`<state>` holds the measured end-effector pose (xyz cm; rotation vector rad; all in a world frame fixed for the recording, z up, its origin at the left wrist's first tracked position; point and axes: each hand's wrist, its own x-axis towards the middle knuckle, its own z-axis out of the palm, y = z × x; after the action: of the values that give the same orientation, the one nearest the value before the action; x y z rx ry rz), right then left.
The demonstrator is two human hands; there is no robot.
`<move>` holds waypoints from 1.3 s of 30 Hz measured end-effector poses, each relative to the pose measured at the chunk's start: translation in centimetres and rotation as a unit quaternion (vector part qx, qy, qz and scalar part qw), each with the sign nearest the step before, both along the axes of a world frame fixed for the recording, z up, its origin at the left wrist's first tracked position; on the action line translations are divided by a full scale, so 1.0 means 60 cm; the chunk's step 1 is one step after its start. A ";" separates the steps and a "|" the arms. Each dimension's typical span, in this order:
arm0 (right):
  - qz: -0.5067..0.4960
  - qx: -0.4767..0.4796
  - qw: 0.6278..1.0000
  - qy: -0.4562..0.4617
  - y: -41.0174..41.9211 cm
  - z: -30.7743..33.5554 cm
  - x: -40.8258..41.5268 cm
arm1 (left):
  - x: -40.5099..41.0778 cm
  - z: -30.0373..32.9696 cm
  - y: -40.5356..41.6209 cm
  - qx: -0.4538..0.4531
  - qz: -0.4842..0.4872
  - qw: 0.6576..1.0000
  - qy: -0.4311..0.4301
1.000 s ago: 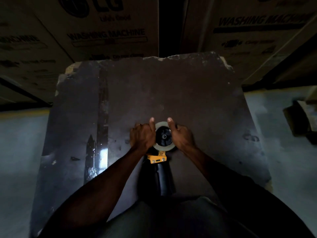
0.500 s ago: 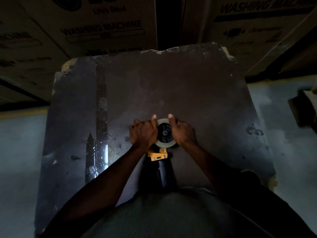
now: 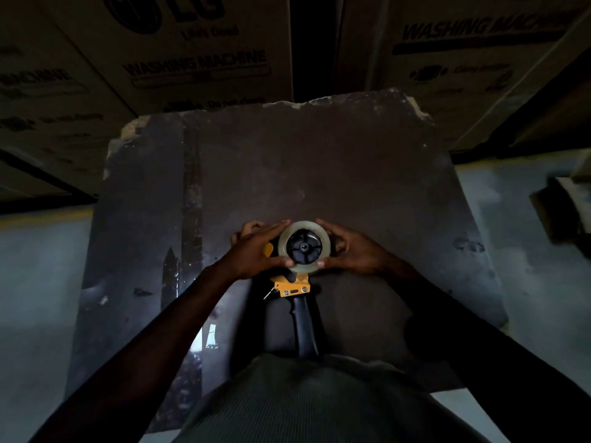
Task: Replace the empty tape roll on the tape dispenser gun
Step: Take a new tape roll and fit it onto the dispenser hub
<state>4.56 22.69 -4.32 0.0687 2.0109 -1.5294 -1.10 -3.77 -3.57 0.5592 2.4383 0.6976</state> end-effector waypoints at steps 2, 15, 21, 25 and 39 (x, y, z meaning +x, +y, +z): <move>0.047 0.034 0.998 0.018 0.004 0.009 -0.003 | -0.003 -0.005 -0.005 -0.019 -0.012 1.000 -0.007; 0.037 0.101 0.993 0.040 0.011 -0.010 -0.001 | -0.048 -0.025 0.006 0.000 -0.089 0.994 -0.062; 0.049 0.154 0.984 0.076 0.006 -0.020 -0.004 | -0.045 -0.032 0.001 -0.032 -0.107 0.992 -0.065; 0.019 0.126 0.989 0.078 -0.008 -0.004 0.007 | -0.053 -0.015 0.008 -0.075 -0.138 0.987 -0.043; -0.113 0.063 0.987 0.091 -0.029 -0.019 0.045 | 0.092 -0.015 -0.006 0.005 0.055 0.988 0.142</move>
<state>7.29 20.95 -5.48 0.2225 2.3091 -1.5931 4.40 -4.12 -4.44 0.5630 2.7504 0.7163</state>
